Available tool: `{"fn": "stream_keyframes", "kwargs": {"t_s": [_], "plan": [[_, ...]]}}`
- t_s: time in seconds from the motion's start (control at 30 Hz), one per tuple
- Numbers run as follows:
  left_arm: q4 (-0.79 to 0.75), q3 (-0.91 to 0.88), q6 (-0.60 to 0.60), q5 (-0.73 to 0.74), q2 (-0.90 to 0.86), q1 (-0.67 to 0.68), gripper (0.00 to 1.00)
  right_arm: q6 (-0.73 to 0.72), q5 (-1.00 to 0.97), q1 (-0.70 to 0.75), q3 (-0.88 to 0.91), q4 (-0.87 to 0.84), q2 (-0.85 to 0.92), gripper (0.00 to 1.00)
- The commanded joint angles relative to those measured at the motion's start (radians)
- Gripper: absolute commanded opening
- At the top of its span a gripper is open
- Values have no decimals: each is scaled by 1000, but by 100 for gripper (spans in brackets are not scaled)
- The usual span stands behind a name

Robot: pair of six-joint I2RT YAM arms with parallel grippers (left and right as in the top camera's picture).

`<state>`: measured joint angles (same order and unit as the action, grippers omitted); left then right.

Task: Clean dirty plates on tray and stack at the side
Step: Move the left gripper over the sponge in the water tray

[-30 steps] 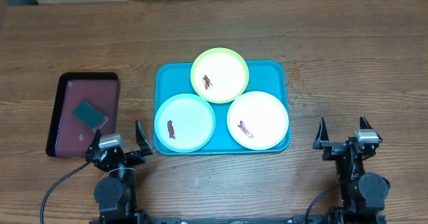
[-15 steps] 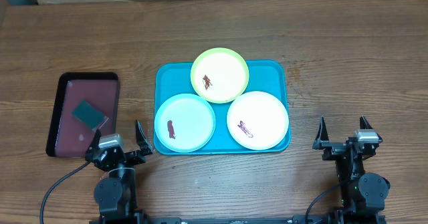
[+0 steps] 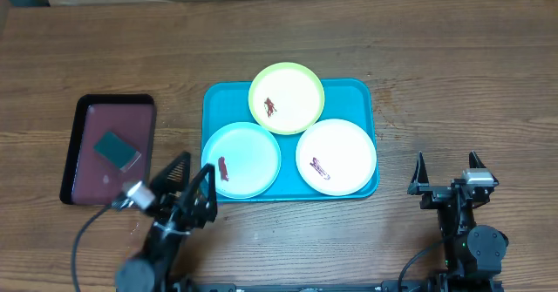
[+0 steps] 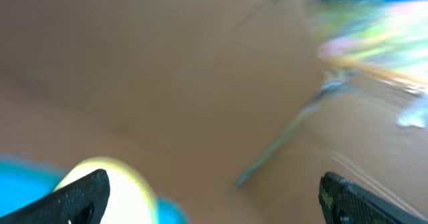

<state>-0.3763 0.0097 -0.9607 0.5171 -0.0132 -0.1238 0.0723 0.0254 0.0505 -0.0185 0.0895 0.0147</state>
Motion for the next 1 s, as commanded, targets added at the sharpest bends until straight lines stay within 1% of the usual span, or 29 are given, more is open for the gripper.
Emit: {"fn": "stream_keyframes", "kwargs": {"t_s": [0.0,0.03,0.1,0.2,0.3,0.4,0.47,0.53,0.57,0.6,0.67,0.83,0.97], "plan": [[-225,8,-27,44,8,6,100,3,-6,-6,10,-6,-1,100],[-240,30,15,28,8,6,100,3,-6,-6,10,-6,-1,100],[-172,98,116,6,6,6,100,3,-6,-6,10,-6,-1,100],[90,285,363,-18,-31,6,100,3,-6,-6,10,-6,-1,100],[369,512,528,-99,-139,6,100,3,-6,-6,10,-6,-1,100],[636,753,619,-234,-311,6,100,3,-6,-6,10,-6,-1,100],[800,912,682,-331,-455,6,100,3,-6,-6,10,-6,-1,100],[926,1032,723,-426,-588,6,100,3,-6,-6,10,-6,-1,100],[991,1088,725,-502,-662,5,100,3,-6,-6,10,-6,-1,100],[1067,1169,724,-632,-795,0,100,3,-6,-6,10,-6,-1,100],[1126,1239,716,-711,-928,-26,100,3,-6,-6,10,-6,-1,100],[1228,1357,691,-646,-1173,-138,100,3,-6,-6,10,-6,-1,100],[1255,1401,692,-523,-1295,-238,100,3,-6,-6,10,-6,-1,100]]}}
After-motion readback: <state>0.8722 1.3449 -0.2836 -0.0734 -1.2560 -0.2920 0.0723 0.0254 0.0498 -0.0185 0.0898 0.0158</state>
